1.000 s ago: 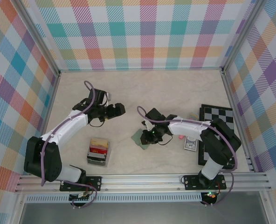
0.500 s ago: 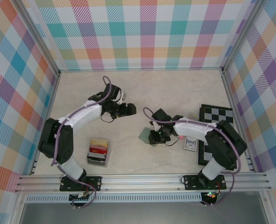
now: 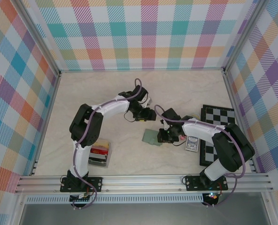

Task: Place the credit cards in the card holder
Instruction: Rotate the card holder at the center of the table.

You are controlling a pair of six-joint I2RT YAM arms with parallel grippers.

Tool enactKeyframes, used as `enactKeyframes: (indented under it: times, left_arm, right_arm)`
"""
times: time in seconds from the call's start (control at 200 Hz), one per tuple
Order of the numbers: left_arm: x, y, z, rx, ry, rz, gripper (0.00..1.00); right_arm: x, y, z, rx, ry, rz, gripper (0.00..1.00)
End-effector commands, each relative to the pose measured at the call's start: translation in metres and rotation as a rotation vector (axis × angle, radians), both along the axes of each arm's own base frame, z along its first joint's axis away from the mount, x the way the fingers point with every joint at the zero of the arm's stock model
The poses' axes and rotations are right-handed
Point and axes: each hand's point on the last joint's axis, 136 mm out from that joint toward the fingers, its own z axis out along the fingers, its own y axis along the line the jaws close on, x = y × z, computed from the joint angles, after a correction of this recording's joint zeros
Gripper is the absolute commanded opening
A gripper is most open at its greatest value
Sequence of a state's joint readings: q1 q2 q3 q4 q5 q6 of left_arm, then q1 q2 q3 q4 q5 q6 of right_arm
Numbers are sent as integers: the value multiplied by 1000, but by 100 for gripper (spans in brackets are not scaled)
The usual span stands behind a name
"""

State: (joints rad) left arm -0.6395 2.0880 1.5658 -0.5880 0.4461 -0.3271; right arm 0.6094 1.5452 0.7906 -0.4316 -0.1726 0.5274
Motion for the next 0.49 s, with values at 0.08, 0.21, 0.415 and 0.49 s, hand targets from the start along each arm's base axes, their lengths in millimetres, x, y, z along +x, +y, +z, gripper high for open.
enactKeyframes:
  times: [0.08,0.21,0.415,0.49]
  left_arm:
    - [-26,-9,-6,-15,90,-97,60]
    - [-38,-8,-17,-8,133,-120,54]
    - [-58,-3,-18,-35,178,-135,50]
    - [-66,2,-21,-30,193,-135,50]
  right_arm:
    - [13,-8,-1,6,-31,-91,24]
    - [17,-10,0,10,-38,-101,24]
    - [25,-14,0,12,-43,-134,24]
    - [27,-11,1,24,-45,-139,24]
